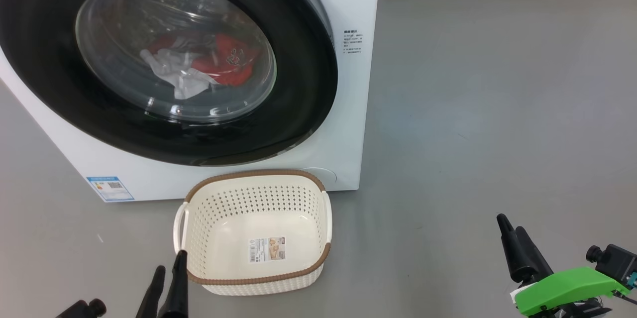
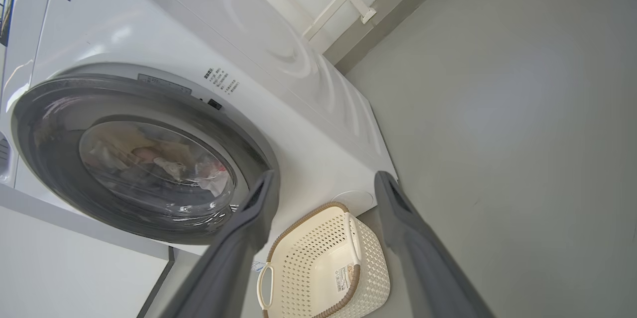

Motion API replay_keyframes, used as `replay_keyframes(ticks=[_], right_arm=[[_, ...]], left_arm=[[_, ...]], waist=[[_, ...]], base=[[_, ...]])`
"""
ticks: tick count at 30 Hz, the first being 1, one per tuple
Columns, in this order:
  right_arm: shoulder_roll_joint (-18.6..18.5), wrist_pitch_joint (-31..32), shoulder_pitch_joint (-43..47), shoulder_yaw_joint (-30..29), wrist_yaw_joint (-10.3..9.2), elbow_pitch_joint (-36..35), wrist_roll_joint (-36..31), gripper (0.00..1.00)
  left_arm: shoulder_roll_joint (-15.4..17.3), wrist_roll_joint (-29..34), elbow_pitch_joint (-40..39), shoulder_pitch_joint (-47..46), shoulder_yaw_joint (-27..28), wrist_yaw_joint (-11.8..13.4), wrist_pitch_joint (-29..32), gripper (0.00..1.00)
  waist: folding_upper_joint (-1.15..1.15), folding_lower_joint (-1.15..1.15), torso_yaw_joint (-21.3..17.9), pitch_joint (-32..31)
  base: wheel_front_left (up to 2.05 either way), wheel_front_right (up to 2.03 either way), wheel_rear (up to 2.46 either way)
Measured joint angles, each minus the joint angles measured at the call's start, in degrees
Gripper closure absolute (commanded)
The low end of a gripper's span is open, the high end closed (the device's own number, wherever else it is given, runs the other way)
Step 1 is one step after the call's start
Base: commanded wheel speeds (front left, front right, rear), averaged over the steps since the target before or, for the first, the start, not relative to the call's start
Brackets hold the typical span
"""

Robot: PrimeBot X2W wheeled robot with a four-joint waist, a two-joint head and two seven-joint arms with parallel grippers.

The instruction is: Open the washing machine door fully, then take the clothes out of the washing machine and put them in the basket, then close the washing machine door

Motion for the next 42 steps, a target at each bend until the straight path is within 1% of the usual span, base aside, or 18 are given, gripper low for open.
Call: replay_keyframes(ticks=[20,35,42], right_arm=[[-0.9,-3.3,0.0,1.6,0.01,0.1,-12.8,0.00],[-1.8,-5.7,0.0,2.6,0.01,-0.2,-21.3,0.00],[-2.4,-6.9,0.1,3.1,0.03,-0.2,-25.5,0.00]], left_arm=[[0.8,14.0,-2.1,1.5,-1.9,2.3,-3.2,0.00],[1.1,24.4,-3.7,2.3,-2.9,4.0,-5.7,0.00],[1.1,29.1,-4.3,2.7,-3.1,4.3,-6.8,0.00]], waist=[[0.00,-0.01,0.1,-0.1],[0.00,-0.01,0.4,0.3],[0.00,0.00,0.3,0.6]], base=[[0.00,0.00,0.00],[0.00,0.00,0.00],[0.00,0.00,0.00]])
